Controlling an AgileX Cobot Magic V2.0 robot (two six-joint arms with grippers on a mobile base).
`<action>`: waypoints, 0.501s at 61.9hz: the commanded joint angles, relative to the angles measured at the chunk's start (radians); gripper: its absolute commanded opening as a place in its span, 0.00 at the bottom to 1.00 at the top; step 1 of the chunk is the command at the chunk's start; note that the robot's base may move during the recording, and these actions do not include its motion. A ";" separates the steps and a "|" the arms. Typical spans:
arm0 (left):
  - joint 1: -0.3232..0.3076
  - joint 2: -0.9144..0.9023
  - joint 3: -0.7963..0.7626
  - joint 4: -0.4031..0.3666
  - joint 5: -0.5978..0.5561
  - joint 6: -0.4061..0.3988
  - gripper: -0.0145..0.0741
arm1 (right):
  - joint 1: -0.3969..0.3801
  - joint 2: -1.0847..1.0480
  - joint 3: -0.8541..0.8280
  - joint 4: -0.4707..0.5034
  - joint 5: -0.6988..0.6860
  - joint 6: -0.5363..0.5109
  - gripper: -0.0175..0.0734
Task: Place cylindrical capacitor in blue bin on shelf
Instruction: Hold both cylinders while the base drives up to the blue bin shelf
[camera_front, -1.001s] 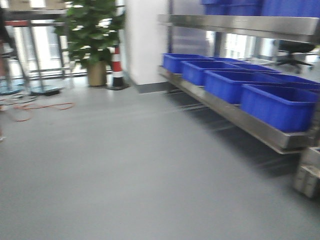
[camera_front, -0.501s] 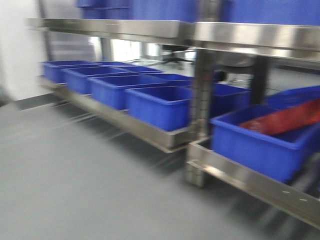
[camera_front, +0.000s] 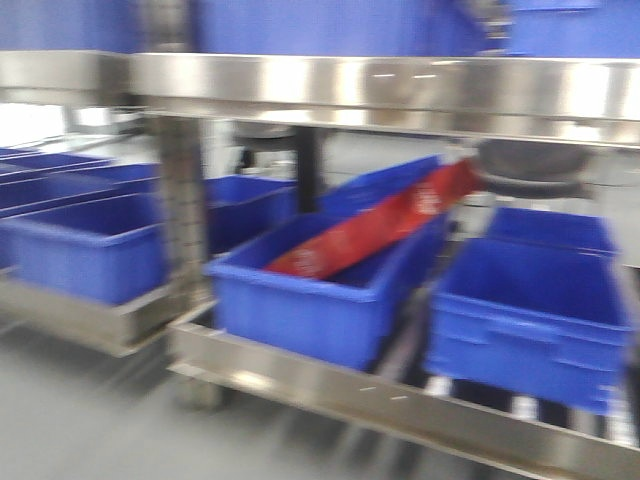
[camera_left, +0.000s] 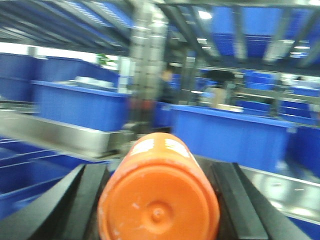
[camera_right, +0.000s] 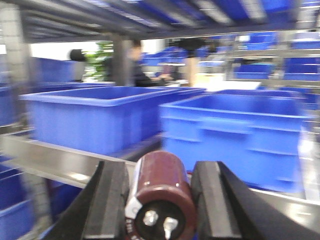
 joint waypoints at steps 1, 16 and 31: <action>0.003 -0.005 -0.001 -0.004 -0.028 -0.006 0.04 | -0.001 -0.004 0.000 -0.010 -0.025 -0.003 0.01; 0.003 -0.005 -0.001 -0.004 -0.028 -0.006 0.04 | -0.001 -0.004 0.000 -0.010 -0.025 -0.003 0.01; 0.003 -0.005 -0.001 -0.004 -0.028 -0.006 0.04 | -0.001 -0.004 0.000 -0.010 -0.025 -0.003 0.01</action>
